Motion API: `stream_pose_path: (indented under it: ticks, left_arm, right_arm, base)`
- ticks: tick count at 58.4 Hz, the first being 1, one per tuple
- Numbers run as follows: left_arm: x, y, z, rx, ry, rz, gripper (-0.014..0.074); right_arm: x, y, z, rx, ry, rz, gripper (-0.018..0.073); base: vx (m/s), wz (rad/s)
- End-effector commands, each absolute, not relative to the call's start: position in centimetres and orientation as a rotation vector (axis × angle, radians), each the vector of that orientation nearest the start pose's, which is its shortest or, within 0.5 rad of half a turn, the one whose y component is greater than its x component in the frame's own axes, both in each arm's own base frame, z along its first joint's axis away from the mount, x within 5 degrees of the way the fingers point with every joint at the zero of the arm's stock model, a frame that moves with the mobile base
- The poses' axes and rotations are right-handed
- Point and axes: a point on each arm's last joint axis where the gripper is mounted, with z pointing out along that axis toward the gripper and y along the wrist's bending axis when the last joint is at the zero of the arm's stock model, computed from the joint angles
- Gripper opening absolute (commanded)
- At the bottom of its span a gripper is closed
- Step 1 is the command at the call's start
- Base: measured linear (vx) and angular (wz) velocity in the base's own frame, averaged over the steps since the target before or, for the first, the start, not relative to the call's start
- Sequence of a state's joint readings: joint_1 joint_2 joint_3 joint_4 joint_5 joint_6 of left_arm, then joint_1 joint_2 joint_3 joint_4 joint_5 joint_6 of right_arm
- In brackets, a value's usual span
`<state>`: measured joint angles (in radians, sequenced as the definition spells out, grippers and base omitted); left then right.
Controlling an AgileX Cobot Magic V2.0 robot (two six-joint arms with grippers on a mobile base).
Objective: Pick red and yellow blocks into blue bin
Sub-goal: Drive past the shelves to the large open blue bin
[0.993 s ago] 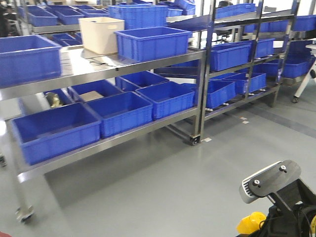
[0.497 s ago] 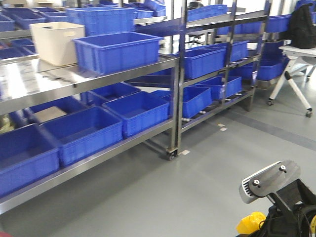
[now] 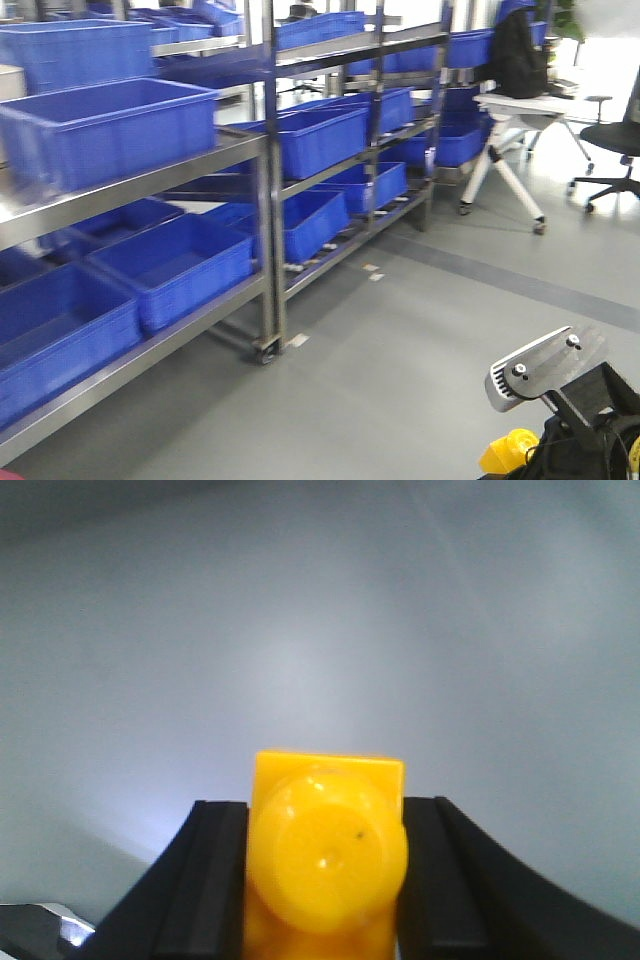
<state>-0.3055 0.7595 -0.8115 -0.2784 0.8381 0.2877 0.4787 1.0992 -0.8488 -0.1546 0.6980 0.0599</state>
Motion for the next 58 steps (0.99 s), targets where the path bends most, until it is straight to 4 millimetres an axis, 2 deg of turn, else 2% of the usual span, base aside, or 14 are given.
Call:
stream_pose_path:
  ticks: [1,58]
  left_arm:
    - [12.70,-6.03,35.84,0.522,2.106,-0.366,0.0234]
    - [12.68,-6.02,35.85,0.522,2.105,-0.366,0.0234]
  right_arm:
    - [19.75,9.21,32.19,-0.597,2.240,0.079,0.0225]
    - [19.75,9.21,32.19,-0.597,2.240,0.079,0.0225]
  base:
    - [0.46,-0.36]
    - [0.46,-0.24]
